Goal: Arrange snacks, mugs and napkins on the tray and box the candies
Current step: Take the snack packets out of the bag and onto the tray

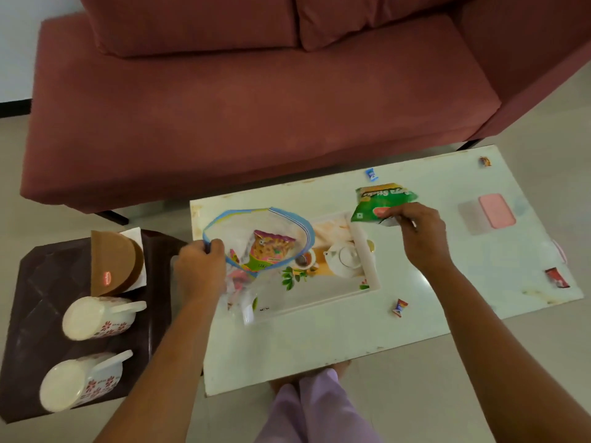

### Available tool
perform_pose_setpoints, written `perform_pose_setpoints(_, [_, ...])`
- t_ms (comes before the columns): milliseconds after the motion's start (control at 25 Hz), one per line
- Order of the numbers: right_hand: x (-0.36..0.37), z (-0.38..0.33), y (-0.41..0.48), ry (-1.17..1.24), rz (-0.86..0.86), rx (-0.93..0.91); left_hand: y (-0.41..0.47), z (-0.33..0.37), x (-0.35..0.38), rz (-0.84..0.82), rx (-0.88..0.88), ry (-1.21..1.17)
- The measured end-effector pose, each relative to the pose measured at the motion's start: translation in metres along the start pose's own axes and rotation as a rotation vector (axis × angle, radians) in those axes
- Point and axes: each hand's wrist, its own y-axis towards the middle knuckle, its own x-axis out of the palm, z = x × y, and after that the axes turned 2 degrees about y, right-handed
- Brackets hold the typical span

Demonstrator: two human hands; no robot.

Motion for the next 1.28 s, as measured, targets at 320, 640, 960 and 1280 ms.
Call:
perform_pose_setpoints(320, [0.093, 0.101, 0.045, -0.088, -0.539, 0.159, 0.026, 0.012, 0.039, 0.137, 0.108, -0.01])
perform_pose_setpoints(640, [0.134, 0.157, -0.01, -0.519, -0.446, -0.127, 0.01, 0.005, 0.086, 0.004, 0.176, -0.122])
perform_pose_setpoints(960, [0.171, 0.185, 0.003, -1.022, -0.507, -0.355, 0.003, 0.011, 0.115, -0.054, 0.159, -0.238])
perform_pose_setpoints(1280, [0.183, 0.188, 0.032, -0.911, -0.555, -0.304, 0.005, 0.025, 0.134, -0.086, 0.207, -0.223])
